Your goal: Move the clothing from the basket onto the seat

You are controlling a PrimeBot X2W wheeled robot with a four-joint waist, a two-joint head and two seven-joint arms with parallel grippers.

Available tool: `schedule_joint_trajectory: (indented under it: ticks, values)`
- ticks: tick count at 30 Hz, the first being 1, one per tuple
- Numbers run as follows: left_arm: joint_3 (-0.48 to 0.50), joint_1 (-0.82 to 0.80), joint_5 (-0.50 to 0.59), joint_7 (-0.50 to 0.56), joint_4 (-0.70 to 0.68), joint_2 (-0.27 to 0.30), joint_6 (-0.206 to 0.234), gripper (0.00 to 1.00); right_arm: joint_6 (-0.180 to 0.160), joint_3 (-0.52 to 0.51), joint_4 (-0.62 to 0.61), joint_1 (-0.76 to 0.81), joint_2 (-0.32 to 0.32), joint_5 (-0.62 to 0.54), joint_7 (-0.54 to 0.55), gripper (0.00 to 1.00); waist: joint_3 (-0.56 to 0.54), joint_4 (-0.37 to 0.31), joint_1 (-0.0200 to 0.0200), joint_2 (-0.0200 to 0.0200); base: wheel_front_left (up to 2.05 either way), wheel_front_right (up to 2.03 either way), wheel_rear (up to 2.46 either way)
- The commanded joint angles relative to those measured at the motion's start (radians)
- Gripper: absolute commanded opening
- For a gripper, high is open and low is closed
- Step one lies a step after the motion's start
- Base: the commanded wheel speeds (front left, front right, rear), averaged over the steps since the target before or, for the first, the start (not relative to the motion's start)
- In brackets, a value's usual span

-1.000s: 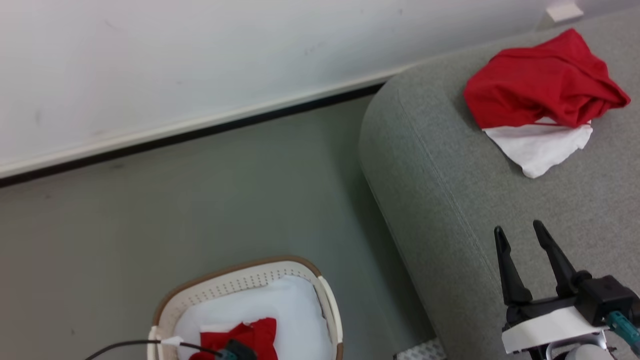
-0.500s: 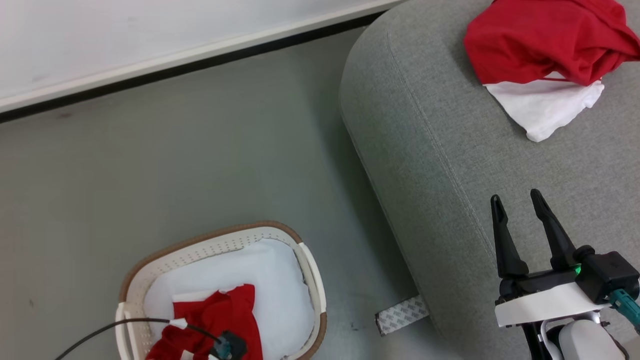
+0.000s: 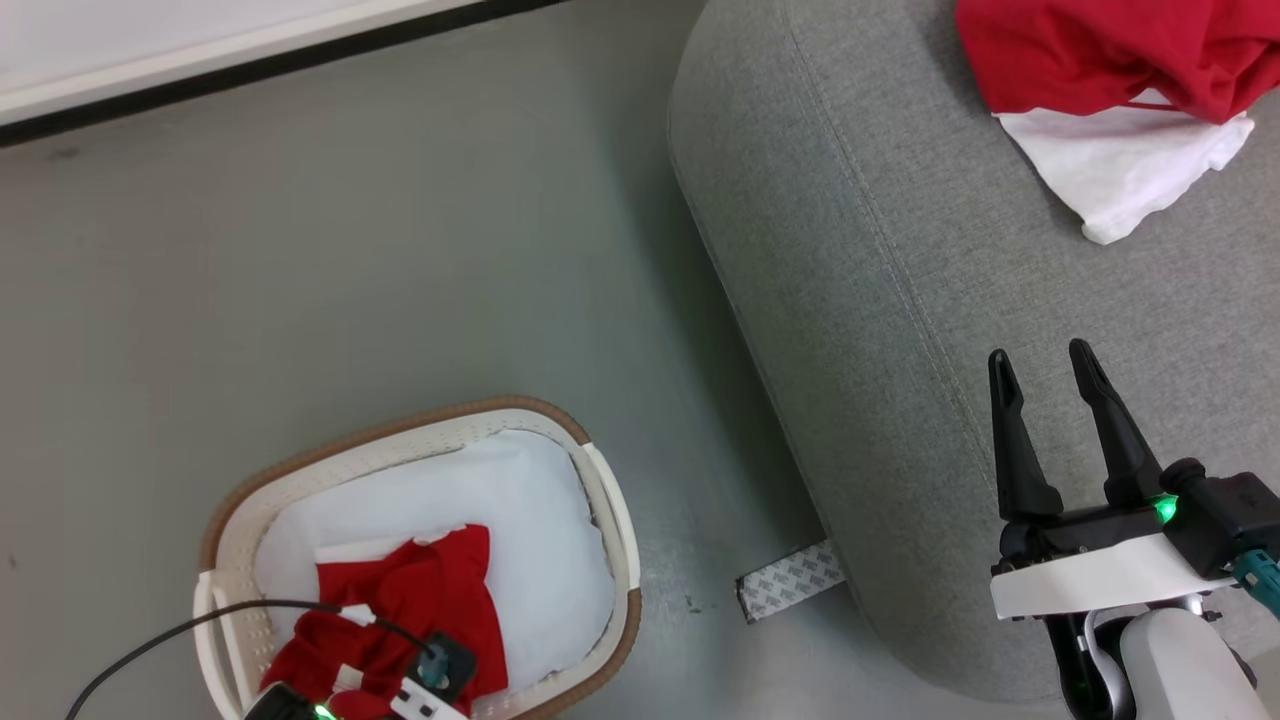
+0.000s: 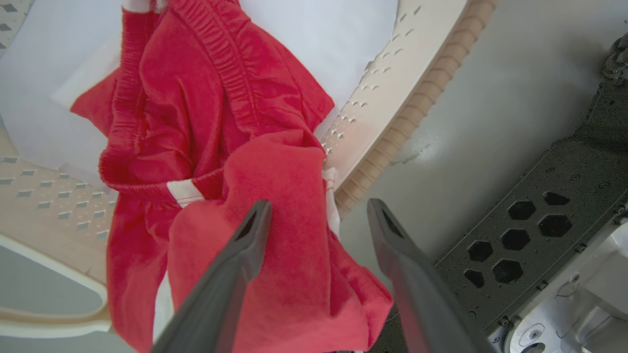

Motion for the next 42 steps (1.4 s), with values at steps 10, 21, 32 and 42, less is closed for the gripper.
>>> schedule_joint_trajectory:
  ticks: [10, 21, 32, 42]
  values:
    - [-0.008, -0.064, 0.019, -0.028, 0.049, 0.017, 0.022, 1.00, -0.003, -0.007, -0.007, -0.030, 0.005, 0.009, 0.001, 1.00, 0.058, -0.002, -0.0002, 0.0000, 0.00, 0.00, 0.00]
    - [-0.034, -0.138, 0.030, -0.039, 0.113, 0.010, 0.015, 1.00, -0.003, 0.002, -0.011, -0.047, -0.005, 0.023, 0.001, 1.00, 0.114, -0.006, -0.0002, 0.0000, 0.00, 0.00, 0.00]
    - [-0.048, -0.194, 0.011, -0.055, 0.182, -0.012, 0.002, 0.33, -0.003, 0.002, -0.011, -0.055, -0.023, 0.025, 0.001, 1.00, 0.153, -0.008, -0.0002, 0.0000, 0.00, 0.00, 0.00]
    - [-0.027, -0.217, -0.056, -0.142, 0.246, -0.077, -0.004, 0.00, -0.003, -0.024, -0.002, -0.034, -0.053, 0.014, 0.001, 1.00, 0.083, 0.033, -0.0002, 0.0000, 0.00, 0.00, 0.00]
